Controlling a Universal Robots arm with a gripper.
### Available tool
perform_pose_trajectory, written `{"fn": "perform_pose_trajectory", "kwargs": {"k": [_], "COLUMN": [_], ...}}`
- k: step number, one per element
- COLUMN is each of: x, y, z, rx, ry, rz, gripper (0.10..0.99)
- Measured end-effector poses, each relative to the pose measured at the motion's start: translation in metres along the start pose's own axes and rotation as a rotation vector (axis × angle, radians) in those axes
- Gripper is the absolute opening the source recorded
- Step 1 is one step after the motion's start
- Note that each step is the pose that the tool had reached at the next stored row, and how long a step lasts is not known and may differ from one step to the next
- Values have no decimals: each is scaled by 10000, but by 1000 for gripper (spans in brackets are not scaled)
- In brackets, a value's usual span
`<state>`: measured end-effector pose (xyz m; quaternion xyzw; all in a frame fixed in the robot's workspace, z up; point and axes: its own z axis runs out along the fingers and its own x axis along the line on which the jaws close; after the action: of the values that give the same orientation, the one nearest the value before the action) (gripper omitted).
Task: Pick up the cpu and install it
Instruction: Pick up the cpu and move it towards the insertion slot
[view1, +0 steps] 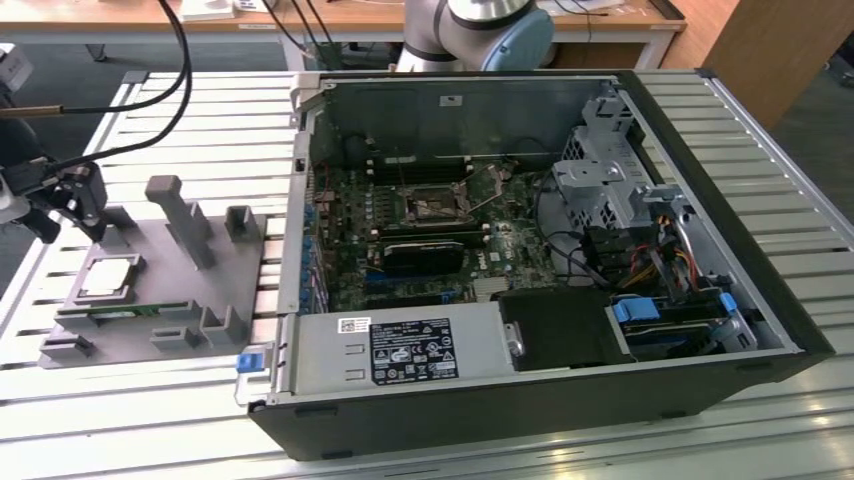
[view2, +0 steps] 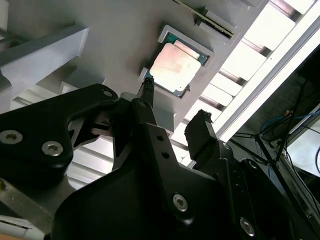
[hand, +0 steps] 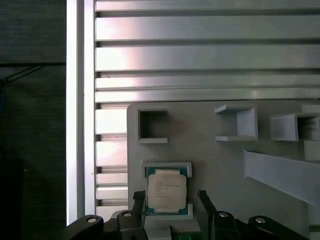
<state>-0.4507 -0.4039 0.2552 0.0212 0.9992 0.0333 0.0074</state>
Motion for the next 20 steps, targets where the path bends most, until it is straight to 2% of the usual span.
{"fn": "perform_pose_trajectory", "kwargs": {"k": [3,11,17,19,20], "x": [1,1,1,1,2], "y": [-5,-10,-14,-18,-19], "z": [23,70,104,121,134], "rx": [34,49,51,52,53], "ry": [67,69,113,141,158], "rz": [-14,-15,-13,-11,-10], "gripper": [529,529,529,541,596]}}
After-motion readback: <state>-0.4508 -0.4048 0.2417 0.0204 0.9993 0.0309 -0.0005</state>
